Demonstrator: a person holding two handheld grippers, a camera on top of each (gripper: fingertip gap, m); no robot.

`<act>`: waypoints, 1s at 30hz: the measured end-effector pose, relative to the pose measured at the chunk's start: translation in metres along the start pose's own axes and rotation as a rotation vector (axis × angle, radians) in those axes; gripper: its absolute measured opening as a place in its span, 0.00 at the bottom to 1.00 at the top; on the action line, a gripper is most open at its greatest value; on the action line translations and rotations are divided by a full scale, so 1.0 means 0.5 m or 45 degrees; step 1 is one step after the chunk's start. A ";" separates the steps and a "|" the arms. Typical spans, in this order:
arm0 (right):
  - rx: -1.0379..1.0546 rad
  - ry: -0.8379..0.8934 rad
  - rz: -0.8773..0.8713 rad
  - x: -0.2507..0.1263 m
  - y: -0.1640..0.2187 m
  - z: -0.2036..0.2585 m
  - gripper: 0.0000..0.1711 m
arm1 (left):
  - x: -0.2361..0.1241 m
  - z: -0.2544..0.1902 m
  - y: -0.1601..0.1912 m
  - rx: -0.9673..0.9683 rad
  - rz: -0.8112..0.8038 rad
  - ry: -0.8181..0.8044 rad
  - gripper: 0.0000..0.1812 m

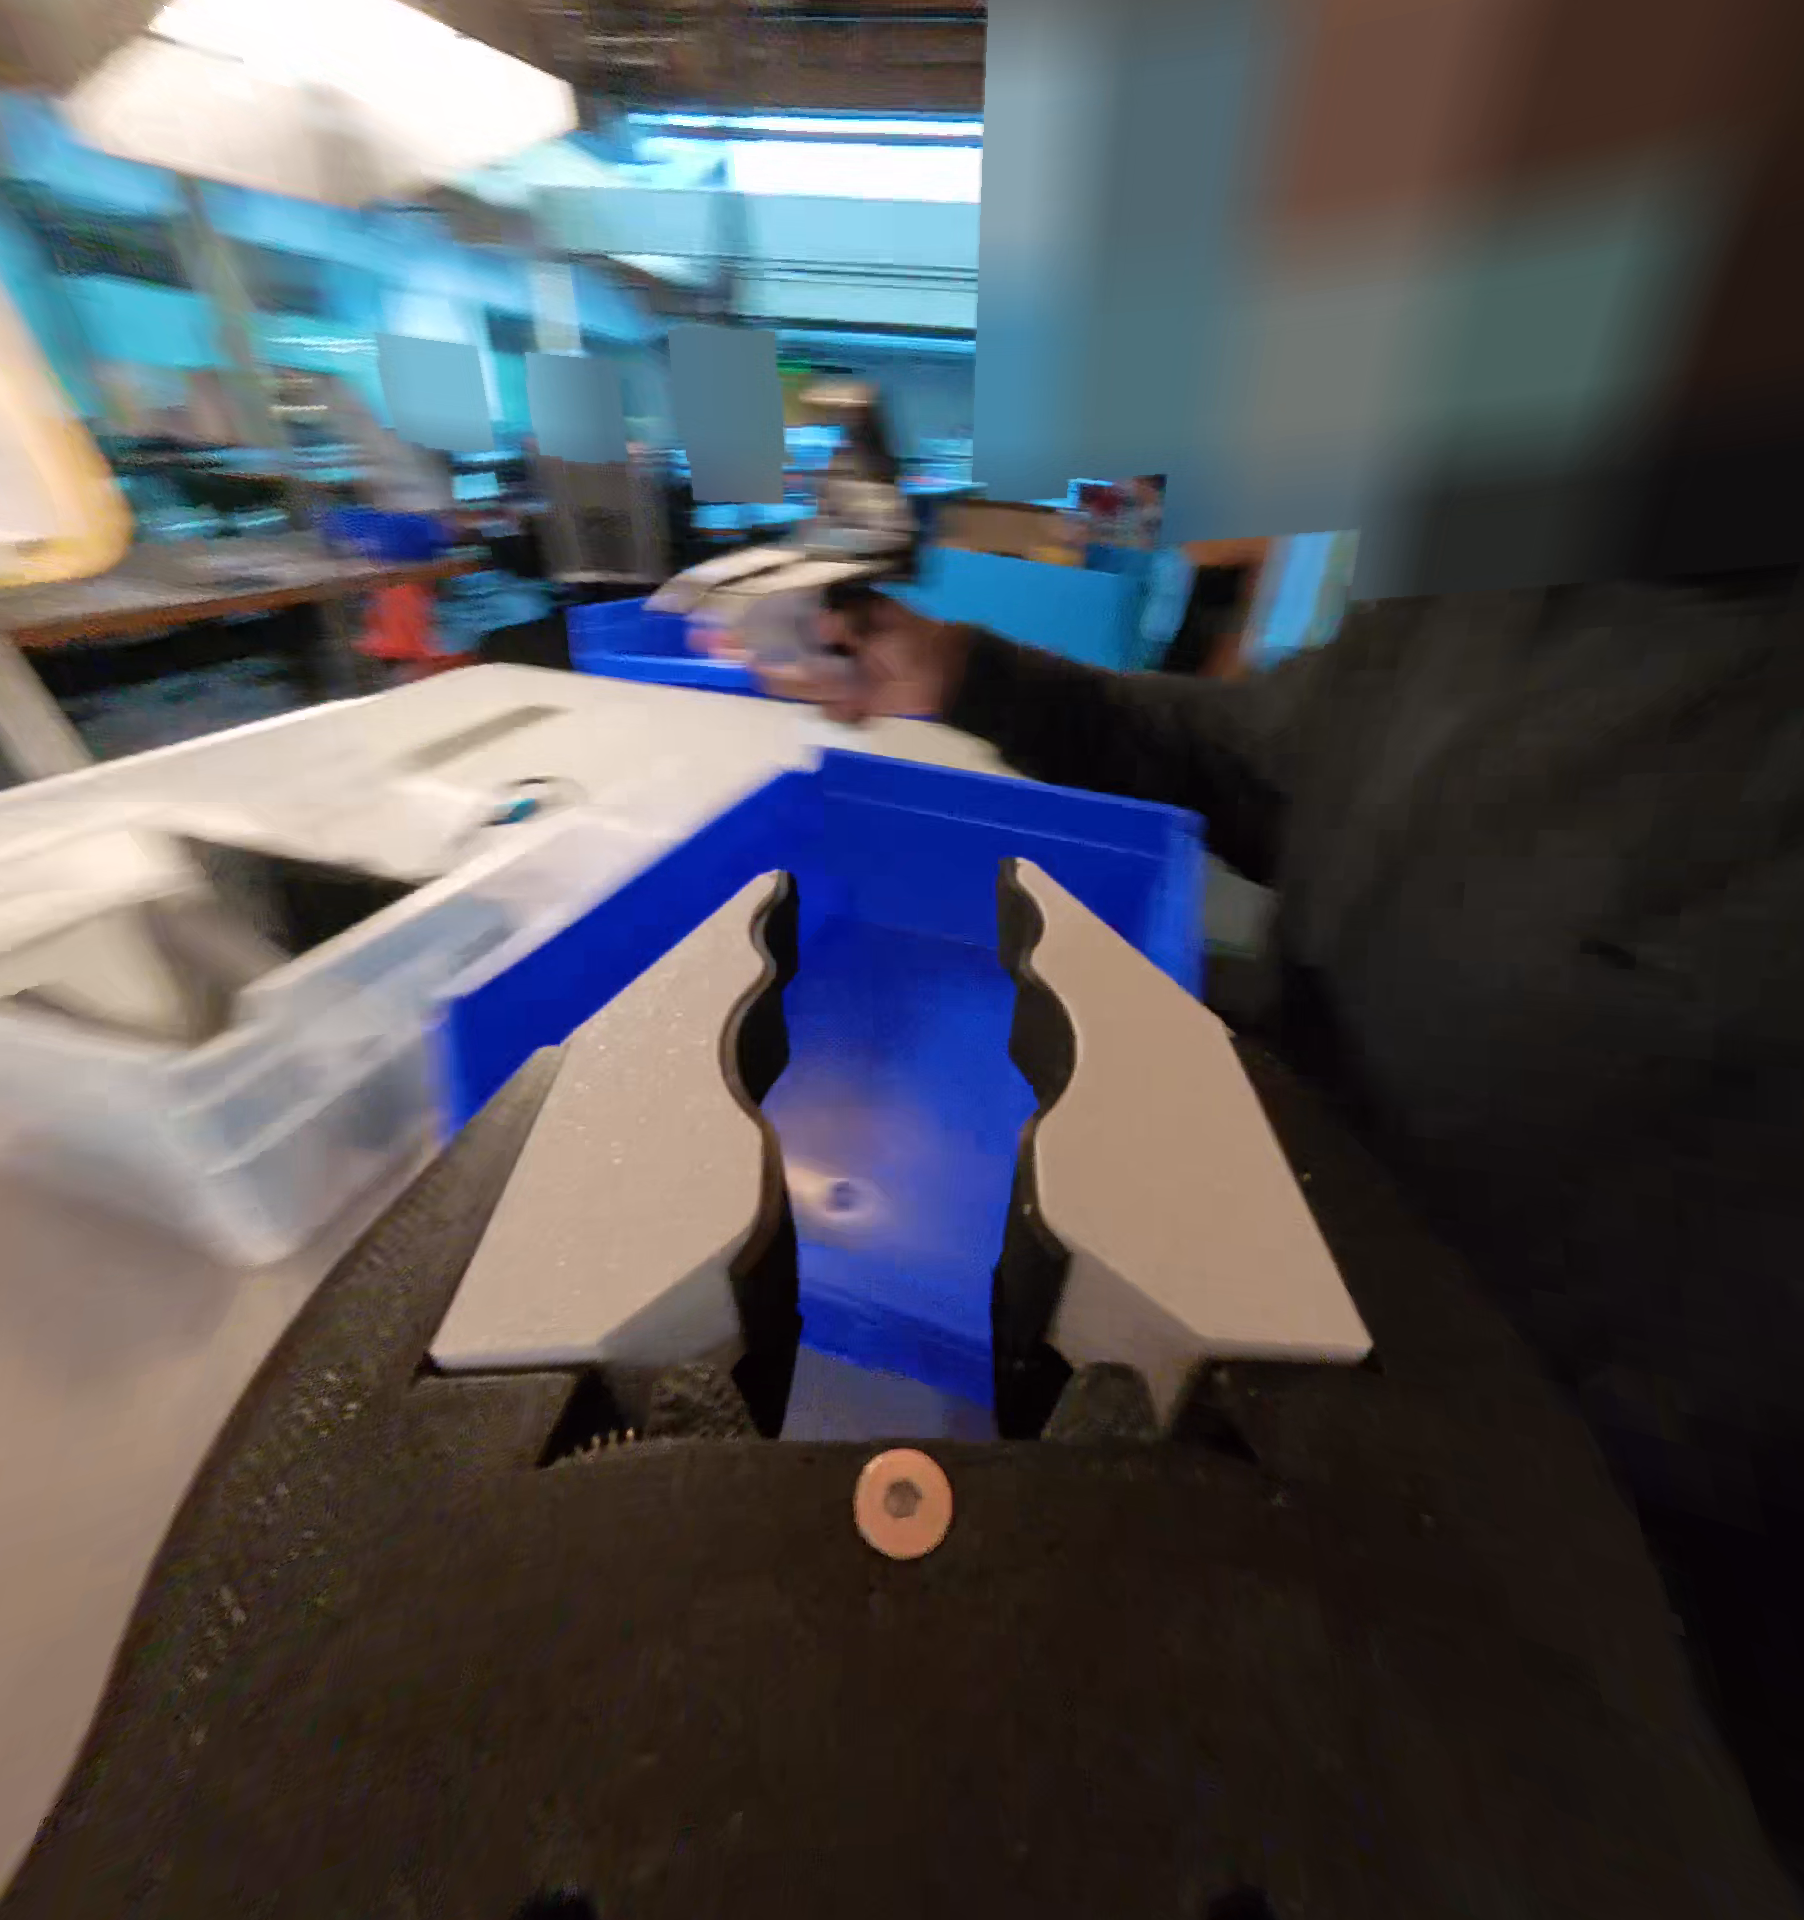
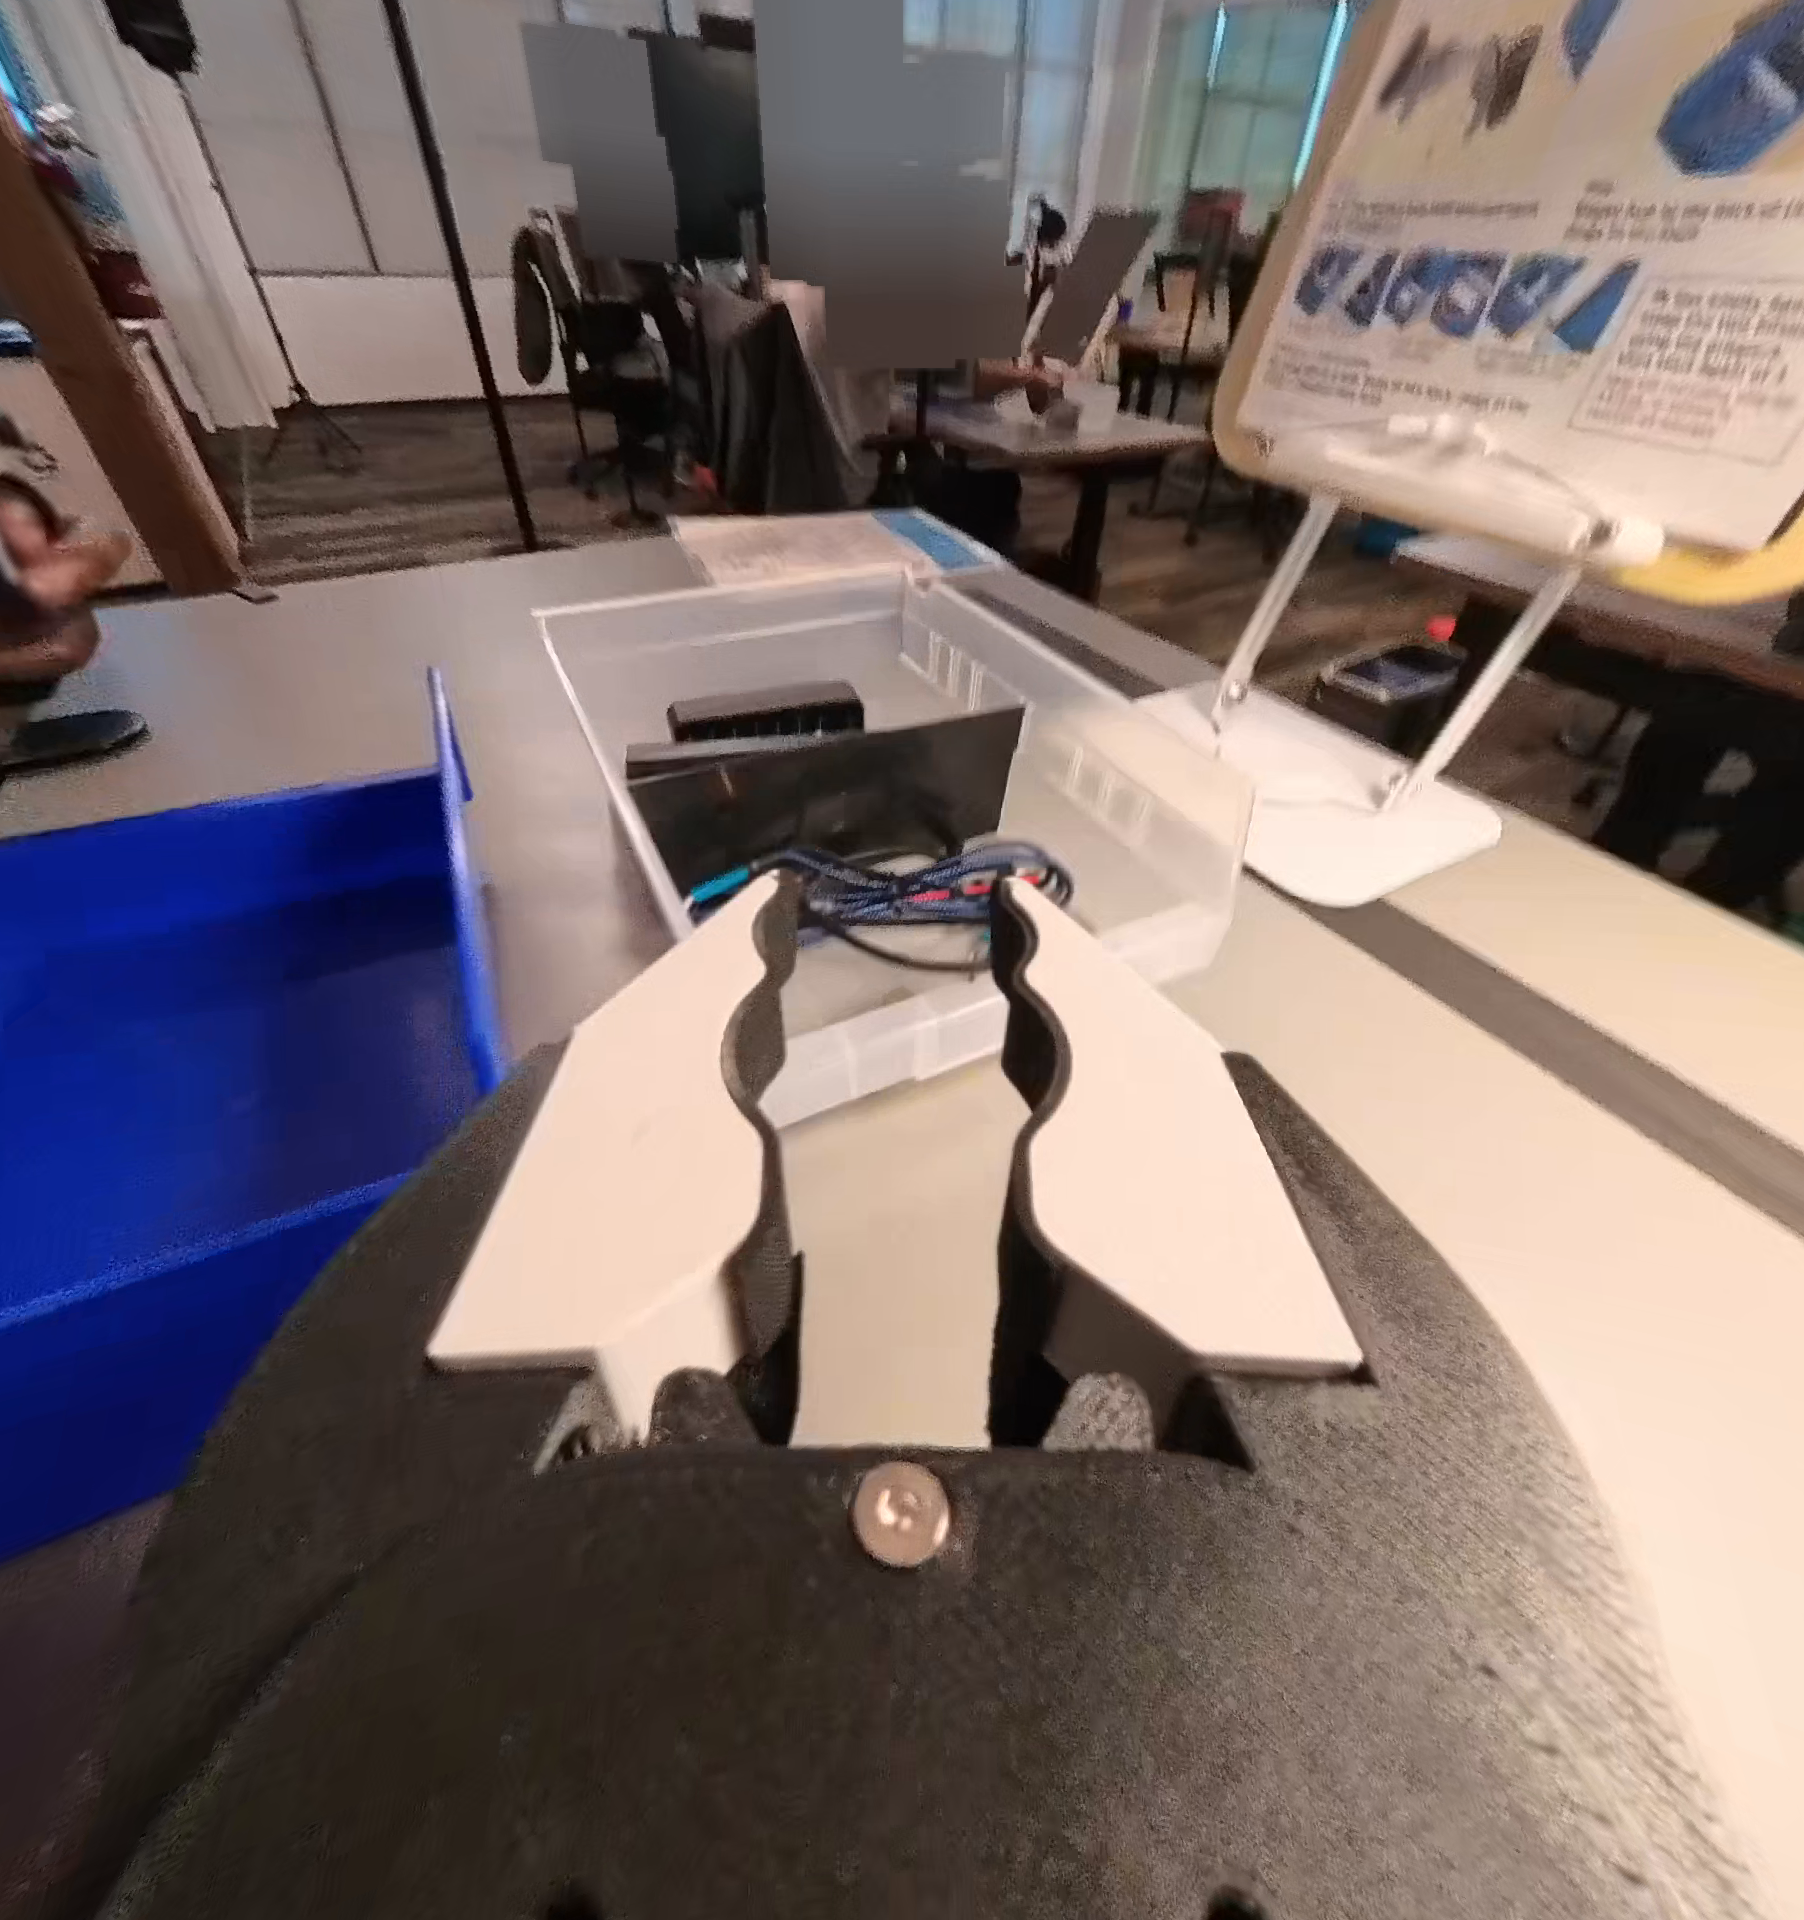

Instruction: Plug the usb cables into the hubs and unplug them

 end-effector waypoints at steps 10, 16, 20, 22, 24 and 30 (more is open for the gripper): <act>0.482 -0.139 0.346 -0.054 0.034 0.265 0.48 | 0.075 0.465 -0.046 -0.473 0.323 -0.956 0.41; 0.356 -0.188 0.567 -0.052 0.095 0.313 0.32 | 0.126 0.538 0.040 -0.563 0.620 -0.967 0.27; 0.193 -0.191 0.673 -0.080 0.105 0.271 0.22 | 0.084 0.561 0.020 -0.498 0.544 -1.068 0.12; 0.083 -0.180 0.746 -0.103 0.116 0.233 0.19 | 0.033 0.582 0.010 -0.434 0.510 -1.167 0.04; -0.042 -0.165 0.842 -0.131 0.131 0.186 0.15 | -0.014 0.596 0.006 -0.392 0.488 -1.201 0.04; -0.431 -0.112 1.139 -0.209 0.178 0.023 0.11 | -0.184 0.606 0.000 -0.256 0.598 -1.232 0.05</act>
Point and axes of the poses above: each gripper's, where its closed fingertips meet, x out along the fingers, y out of its underside, z = x × y across the jaws, the point moved 1 cm from there along -x, back along the fingers, and after that the axes turned 12 degrees about -x, right-handed, at the moved point
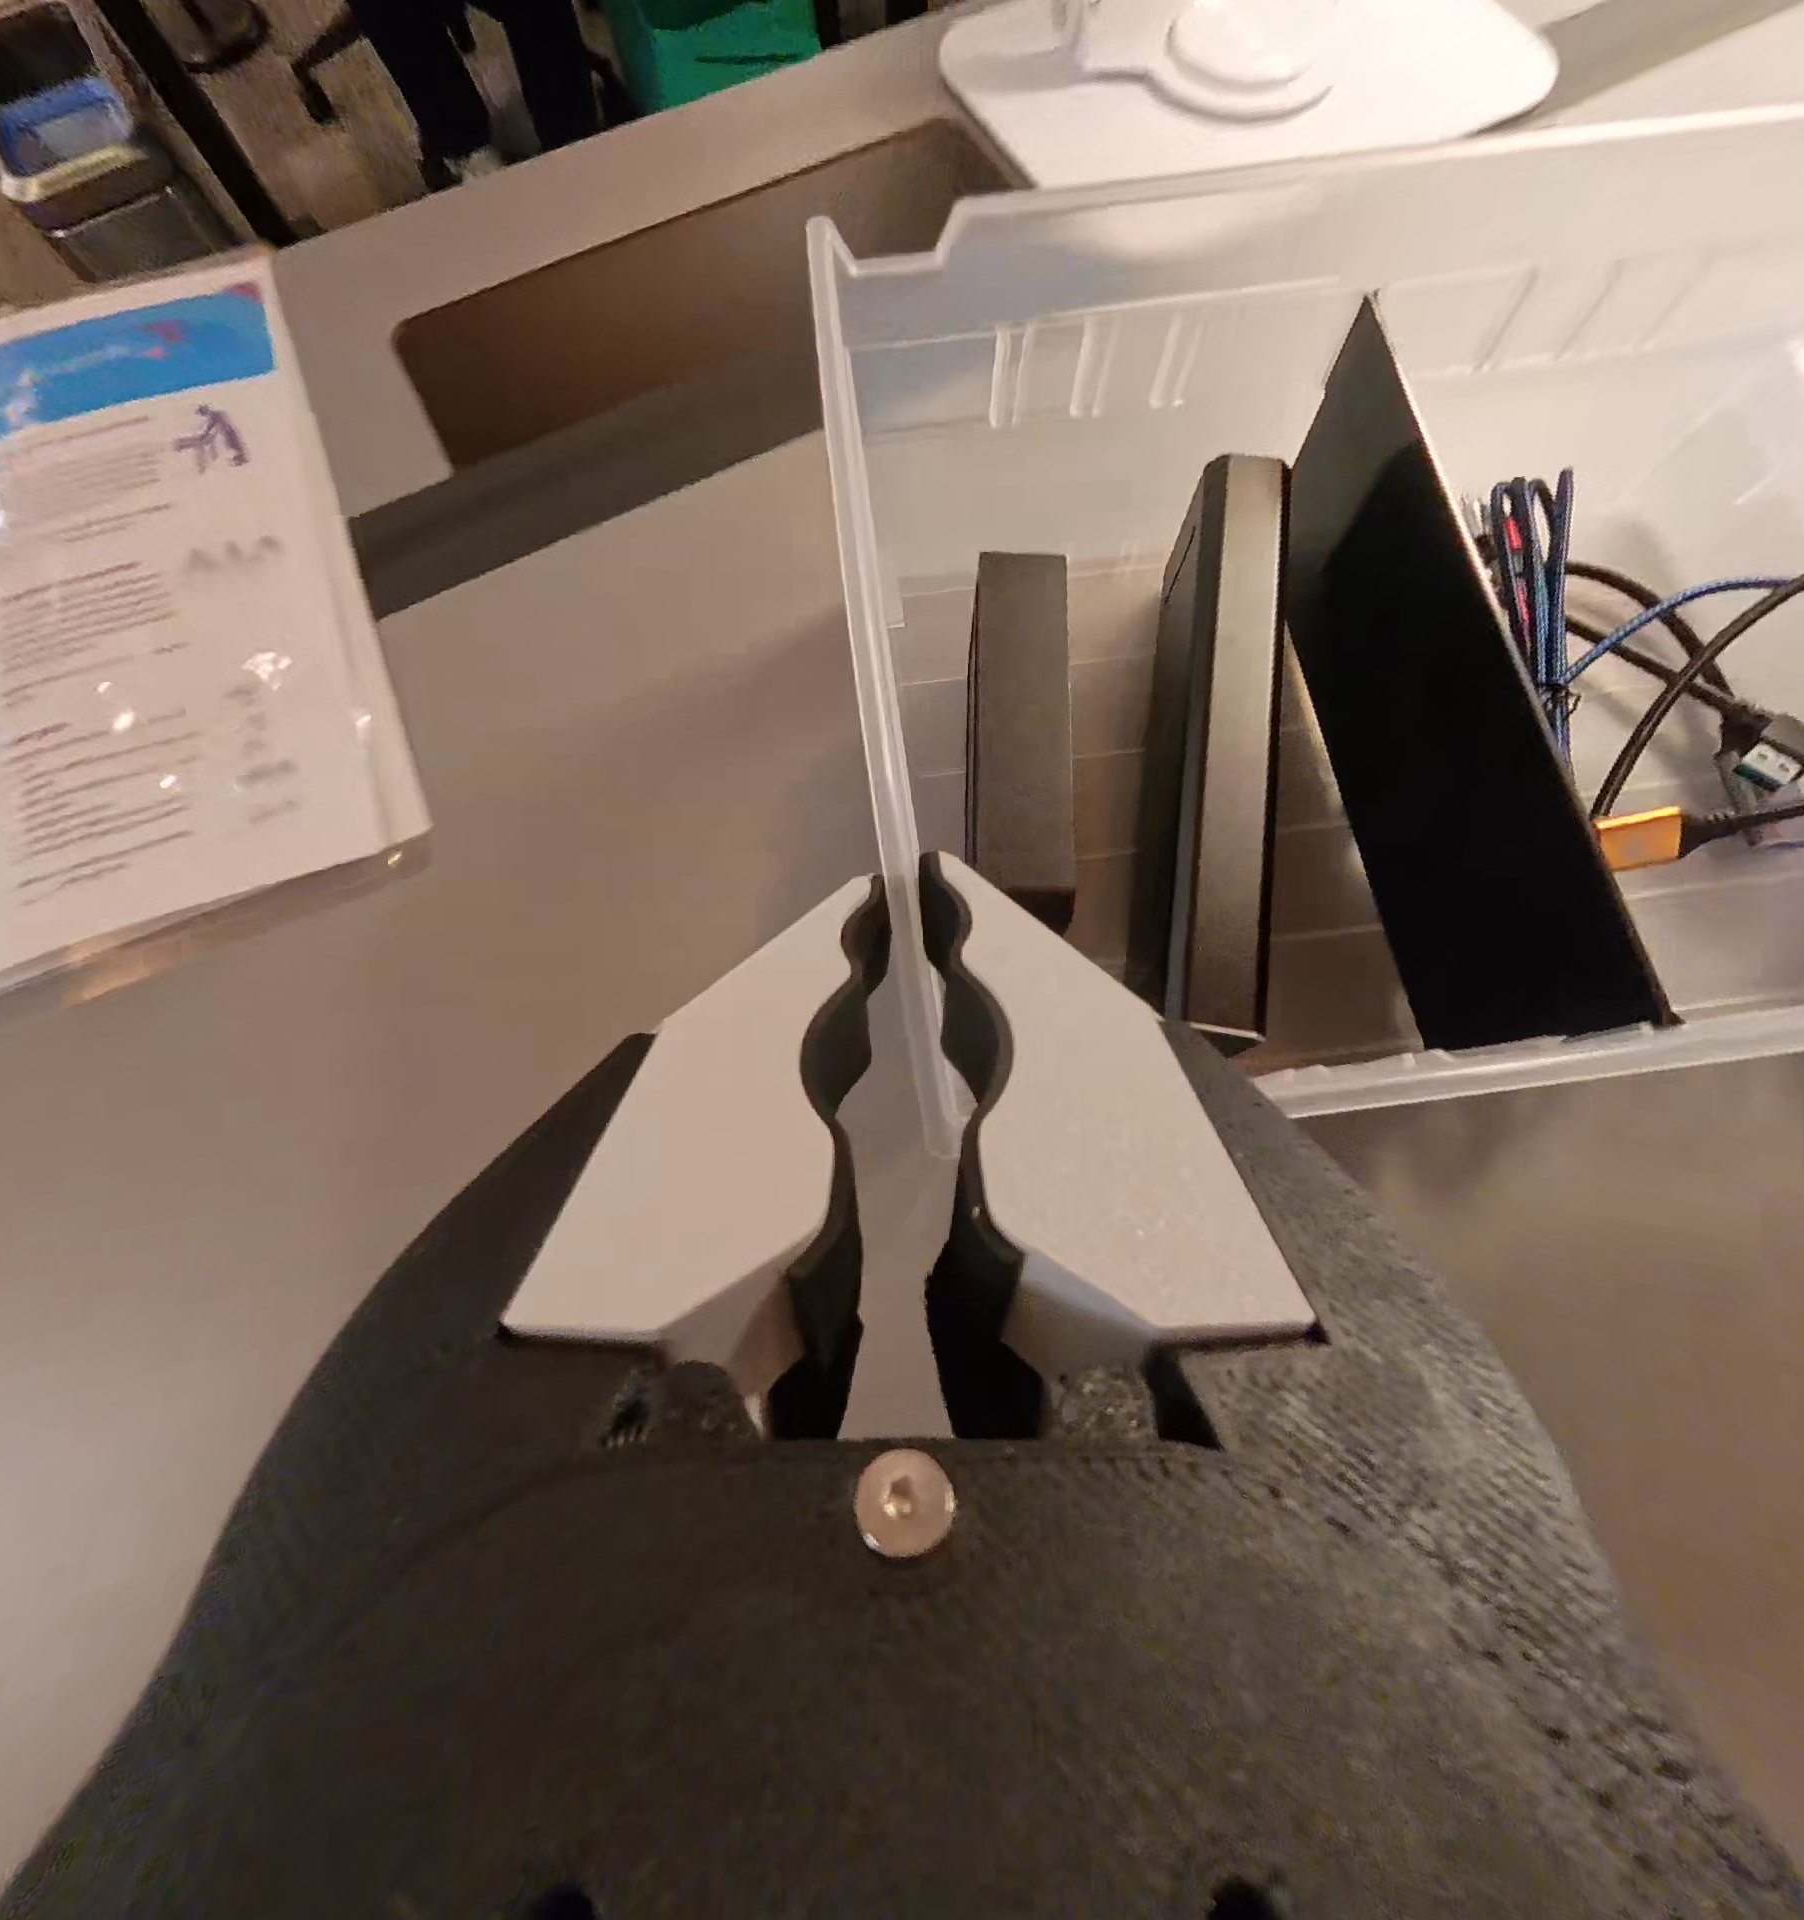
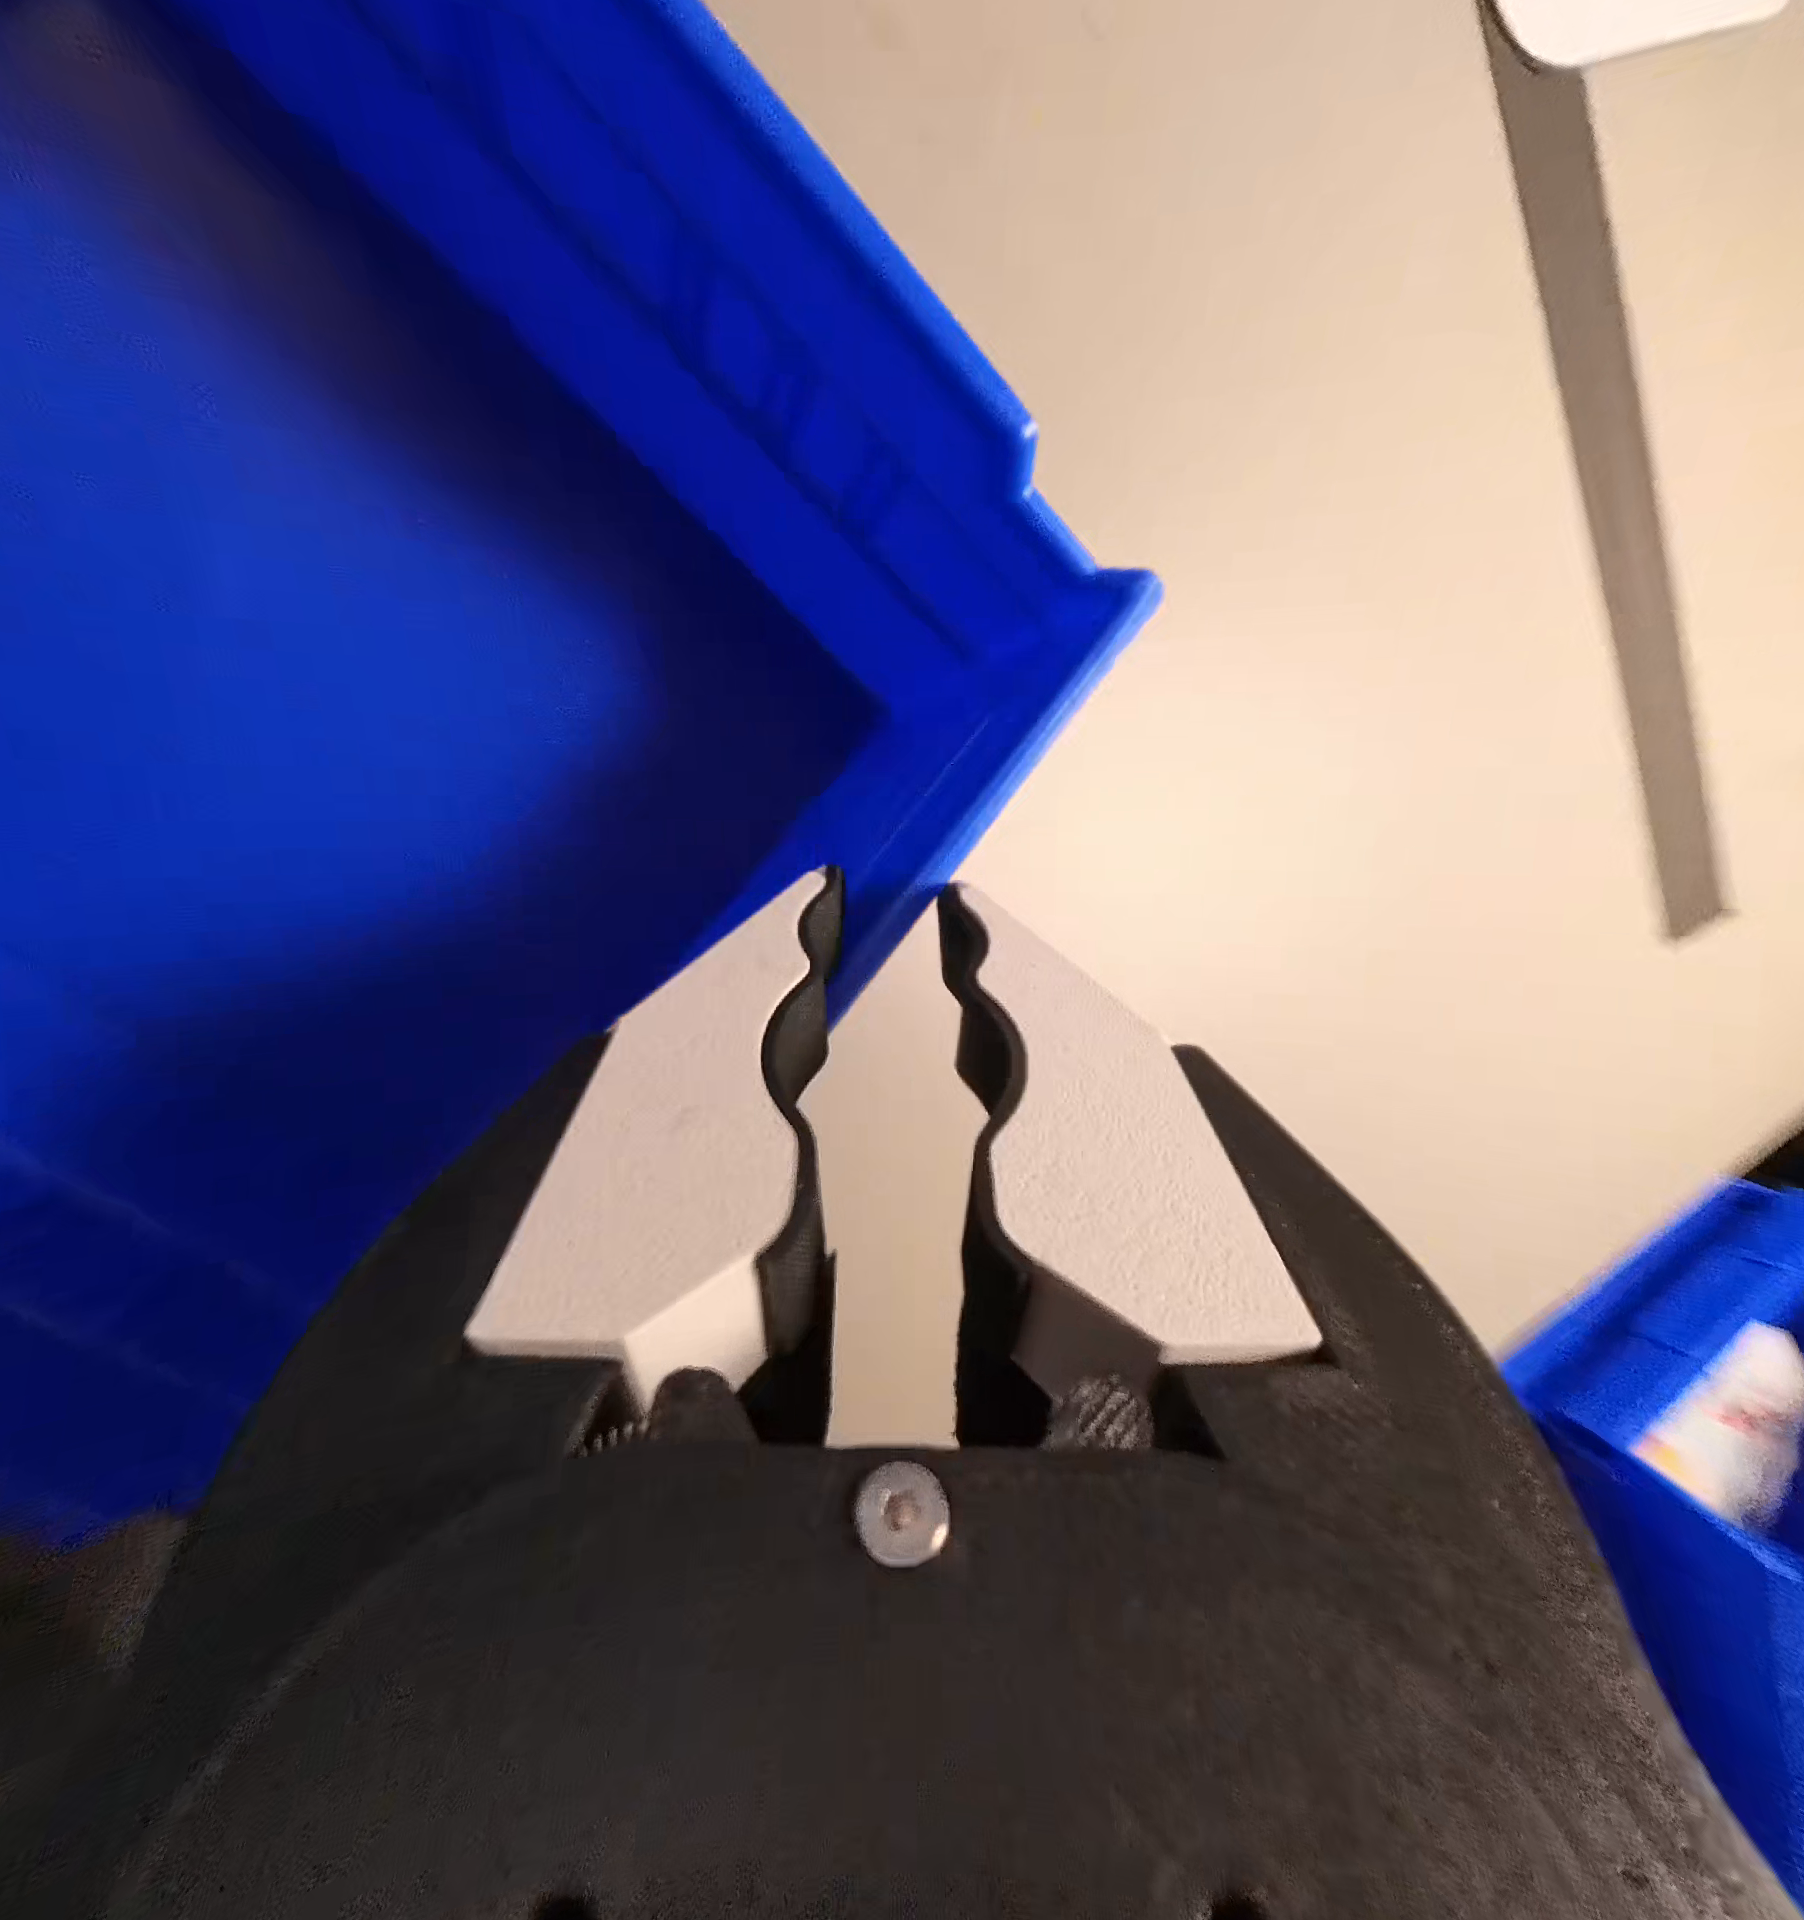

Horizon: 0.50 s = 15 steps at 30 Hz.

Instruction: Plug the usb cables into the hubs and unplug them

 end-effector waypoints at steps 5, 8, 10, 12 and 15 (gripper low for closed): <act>0.044 0.262 0.143 -0.027 0.043 -0.101 0.15 | -0.109 0.147 0.018 0.042 0.095 -0.417 0.19; 0.143 0.210 -0.082 -0.056 -0.036 -0.067 0.17 | -0.173 0.077 -0.047 0.176 -0.061 -0.531 0.29; 0.187 -0.010 -0.256 -0.053 -0.113 0.008 0.19 | -0.157 -0.064 -0.084 0.259 -0.127 -0.310 0.29; 0.186 -0.261 -0.342 -0.036 -0.176 0.097 0.26 | -0.108 -0.204 -0.079 0.311 -0.014 -0.064 0.32; 0.107 -0.455 -0.293 0.007 -0.219 0.197 0.33 | -0.003 -0.340 -0.018 0.395 0.289 0.131 0.38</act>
Point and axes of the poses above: each gripper's, where its closed fingertips meet, x out along the fingers, y out of its underside, z = x × y across the jaws, the point moved 1 cm from there along -x, back along the fingers, and after that the axes turned 12 degrees about -x, right-handed, at the moved point
